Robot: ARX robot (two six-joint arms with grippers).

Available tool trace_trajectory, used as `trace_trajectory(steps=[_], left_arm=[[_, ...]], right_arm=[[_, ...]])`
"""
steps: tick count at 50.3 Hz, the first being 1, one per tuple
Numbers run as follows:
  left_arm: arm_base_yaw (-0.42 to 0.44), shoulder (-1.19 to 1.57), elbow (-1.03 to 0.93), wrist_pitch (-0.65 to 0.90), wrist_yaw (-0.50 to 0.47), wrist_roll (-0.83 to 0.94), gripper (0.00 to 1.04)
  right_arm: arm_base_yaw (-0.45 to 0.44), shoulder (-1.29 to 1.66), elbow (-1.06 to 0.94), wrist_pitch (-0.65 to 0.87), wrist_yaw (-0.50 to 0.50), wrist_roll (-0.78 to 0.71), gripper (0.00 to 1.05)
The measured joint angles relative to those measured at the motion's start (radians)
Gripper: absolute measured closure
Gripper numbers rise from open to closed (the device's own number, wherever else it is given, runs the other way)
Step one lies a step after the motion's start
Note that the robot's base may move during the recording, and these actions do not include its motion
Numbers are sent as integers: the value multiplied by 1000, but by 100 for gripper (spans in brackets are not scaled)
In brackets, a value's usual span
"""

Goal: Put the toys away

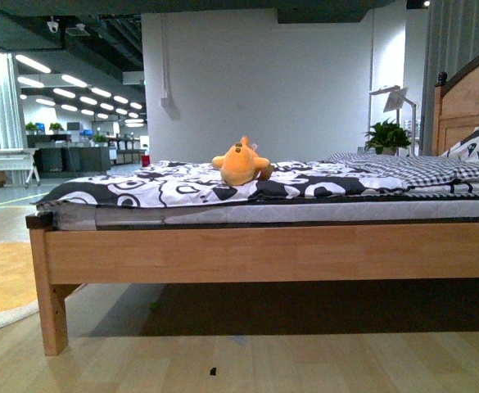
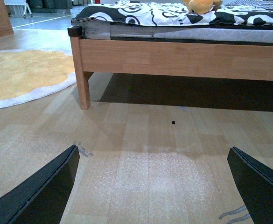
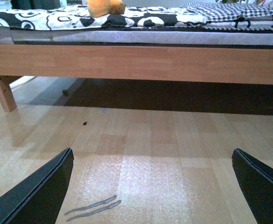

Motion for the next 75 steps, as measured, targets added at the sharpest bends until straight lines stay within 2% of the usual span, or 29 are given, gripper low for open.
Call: trace_trajectory(steps=[75], left_arm=[[0,0,0,0,0,0,6]], right_arm=[[0,0,0,0,0,0,0]])
